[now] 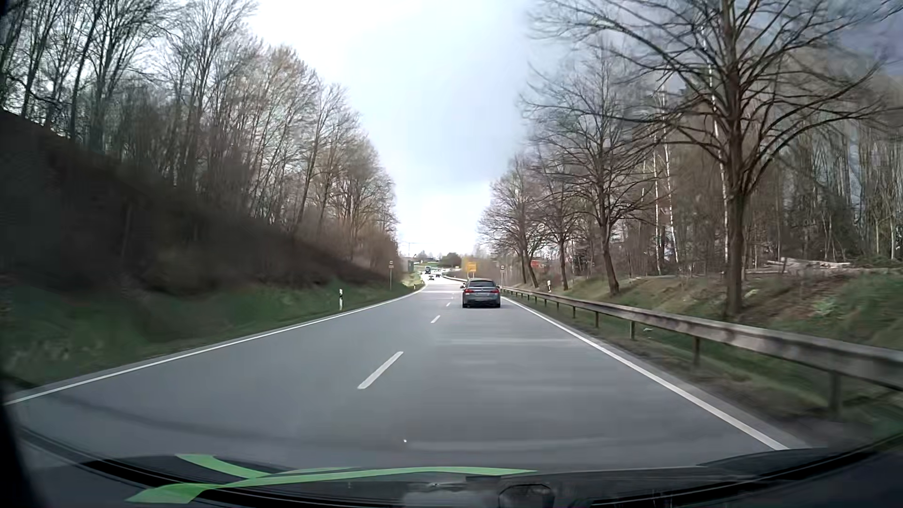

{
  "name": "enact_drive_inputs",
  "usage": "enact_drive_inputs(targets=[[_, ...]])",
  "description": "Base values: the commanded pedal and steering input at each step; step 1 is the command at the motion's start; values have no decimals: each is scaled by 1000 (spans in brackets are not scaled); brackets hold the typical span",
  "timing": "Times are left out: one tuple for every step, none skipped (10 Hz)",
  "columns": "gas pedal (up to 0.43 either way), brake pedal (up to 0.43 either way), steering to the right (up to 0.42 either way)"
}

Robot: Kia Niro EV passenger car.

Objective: Follow the waypoints while adhering to traffic rules and regulations

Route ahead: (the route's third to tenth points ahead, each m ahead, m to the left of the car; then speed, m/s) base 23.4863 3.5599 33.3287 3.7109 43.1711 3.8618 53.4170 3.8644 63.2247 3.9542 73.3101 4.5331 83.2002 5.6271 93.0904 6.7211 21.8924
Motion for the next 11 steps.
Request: enact_drive_inputs(targets=[[59, 0, -8], [59, 0, -8], [59, 0, -8], [59, 0, -8], [59, 0, -8], [59, 0, -8], [59, 0, -8], [59, 0, -8], [59, 0, -8], [59, 0, -7], [59, 0, -7]])
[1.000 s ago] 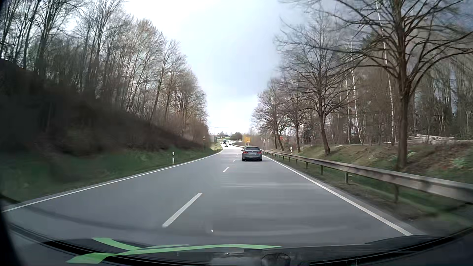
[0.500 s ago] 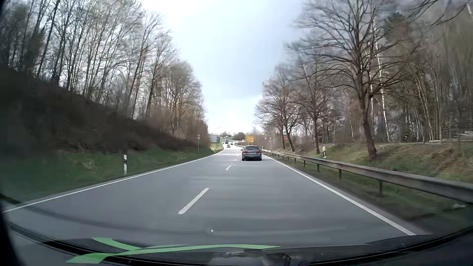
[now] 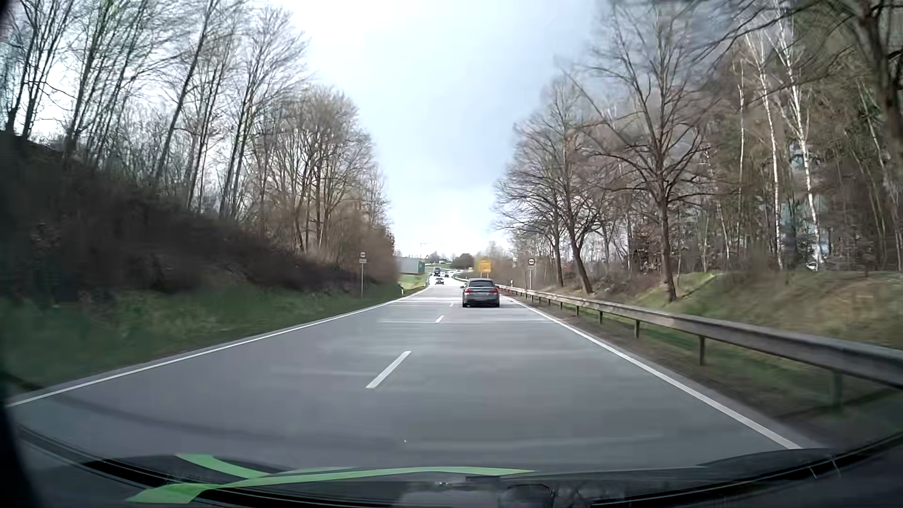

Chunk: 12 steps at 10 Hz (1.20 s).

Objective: Follow the waypoints while adhering to traffic rules and regulations

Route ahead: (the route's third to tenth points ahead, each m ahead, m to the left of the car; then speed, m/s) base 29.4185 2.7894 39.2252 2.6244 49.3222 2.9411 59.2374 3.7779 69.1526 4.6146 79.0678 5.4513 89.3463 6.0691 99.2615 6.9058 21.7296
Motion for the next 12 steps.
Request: enact_drive_inputs(targets=[[59, 0, -6], [59, 0, -6], [59, 0, -5], [59, 0, -5], [59, 0, -5], [59, 0, -4], [59, 0, -5], [59, 0, -5], [59, 0, -5], [59, 0, -5], [59, 0, -5], [59, 0, -5]])
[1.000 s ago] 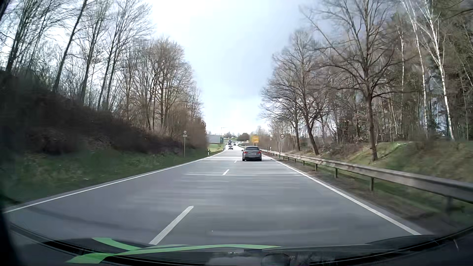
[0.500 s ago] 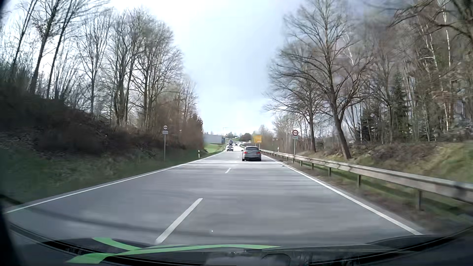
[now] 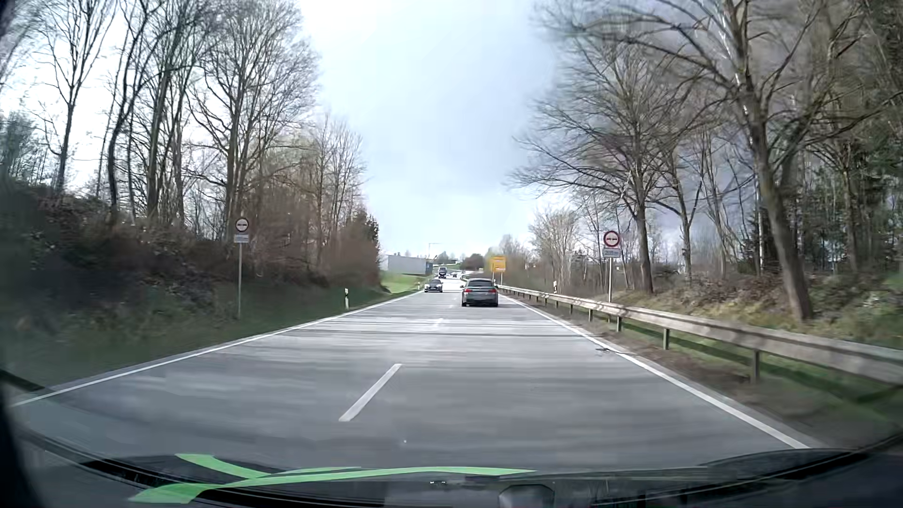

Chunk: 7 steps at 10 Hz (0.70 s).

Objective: Follow the waypoints while adhering to traffic rules and regulations

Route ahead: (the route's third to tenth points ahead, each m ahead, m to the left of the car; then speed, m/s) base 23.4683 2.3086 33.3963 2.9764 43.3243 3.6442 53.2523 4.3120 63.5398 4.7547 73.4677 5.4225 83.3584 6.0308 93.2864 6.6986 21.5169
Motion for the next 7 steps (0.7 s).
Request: enact_drive_inputs(targets=[[59, 0, -4], [59, 0, -5], [59, 0, -4], [59, 0, -5], [59, 0, -5], [59, 0, -5], [59, 0, -5]])
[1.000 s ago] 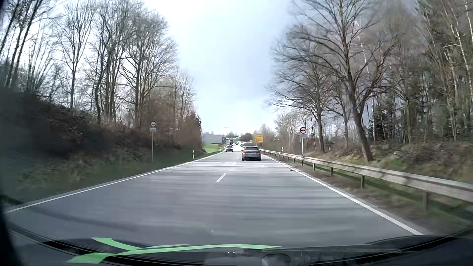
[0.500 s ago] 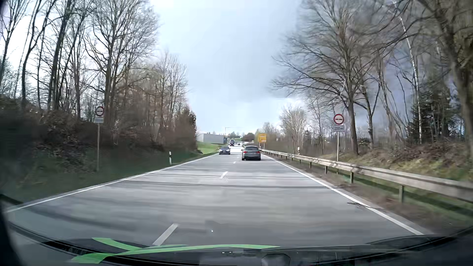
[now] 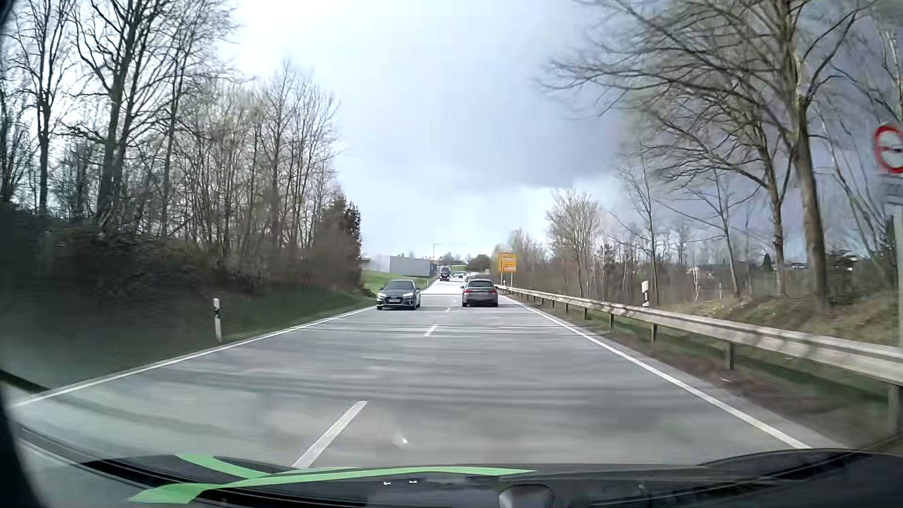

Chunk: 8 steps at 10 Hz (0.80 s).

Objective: Follow the waypoints while adhering to traffic rules and regulations

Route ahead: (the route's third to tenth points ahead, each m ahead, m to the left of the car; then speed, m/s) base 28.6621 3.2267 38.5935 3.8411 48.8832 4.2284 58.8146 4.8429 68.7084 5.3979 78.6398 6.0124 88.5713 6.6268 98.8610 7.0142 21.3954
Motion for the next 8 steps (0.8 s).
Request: enact_drive_inputs(targets=[[59, 0, -5], [59, 0, -5], [59, 0, -5], [59, 0, -4], [59, 0, -4], [59, 0, -4], [59, 0, -4], [59, 0, -4]])
